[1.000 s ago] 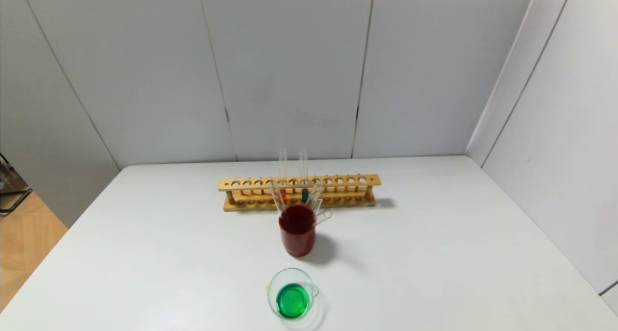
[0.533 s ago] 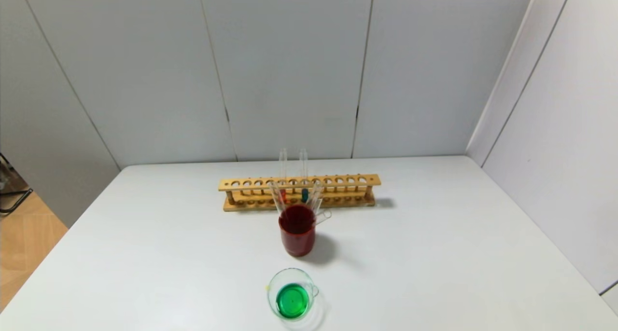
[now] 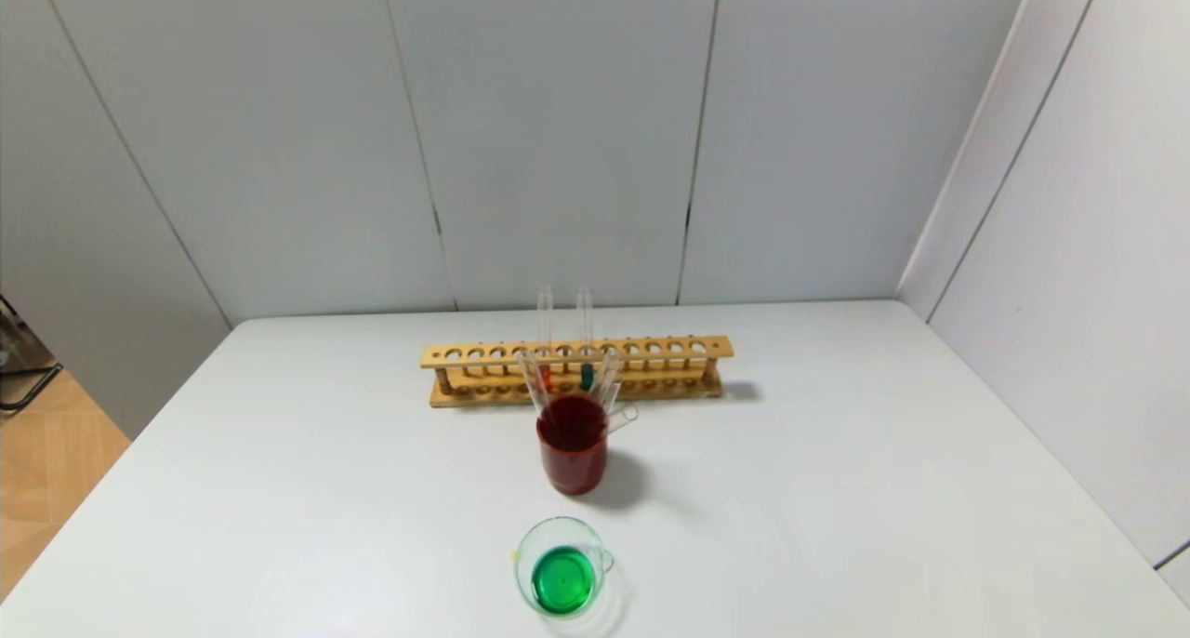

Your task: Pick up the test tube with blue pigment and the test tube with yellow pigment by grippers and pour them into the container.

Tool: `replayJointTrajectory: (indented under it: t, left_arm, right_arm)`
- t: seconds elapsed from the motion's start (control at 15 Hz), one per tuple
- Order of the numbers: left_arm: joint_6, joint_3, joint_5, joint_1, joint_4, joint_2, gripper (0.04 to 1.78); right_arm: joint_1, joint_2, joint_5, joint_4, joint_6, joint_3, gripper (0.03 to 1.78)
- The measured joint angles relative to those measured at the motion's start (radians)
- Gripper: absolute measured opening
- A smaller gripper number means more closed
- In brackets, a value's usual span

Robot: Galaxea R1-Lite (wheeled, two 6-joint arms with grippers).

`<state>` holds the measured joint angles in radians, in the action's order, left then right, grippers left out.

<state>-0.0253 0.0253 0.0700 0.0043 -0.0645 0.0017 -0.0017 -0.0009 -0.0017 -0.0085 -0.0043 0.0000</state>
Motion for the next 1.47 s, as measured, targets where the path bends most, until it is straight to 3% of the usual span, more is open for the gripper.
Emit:
replayJointTrajectory:
  t: [0.13,0.27,0.8,1.47]
  left_arm:
    - [-0.06,-0.013,-0.096,0.0,0.064,-0.001,1.75]
    - [-0.119,-0.01,-0.129,-0.002,0.102,-0.001,1.75]
    - [0.03,-0.023,-0.07,-0.002,0.061,-0.002,1.75]
    - [0.033,-0.024,-0.068,-0.001,0.06,-0.002,1.75]
  right_arm:
    - [0.0,0.0,0.0,0.0,0.0,0.0,1.74]
    - [0.0,0.0,0.0,0.0,0.0,0.0,1.74]
    - [0.0,0.0,0.001,0.0,-0.004,0.0,1.74]
    - [0.0,0.0,0.0,-0.001,-0.004,0.0,1.74]
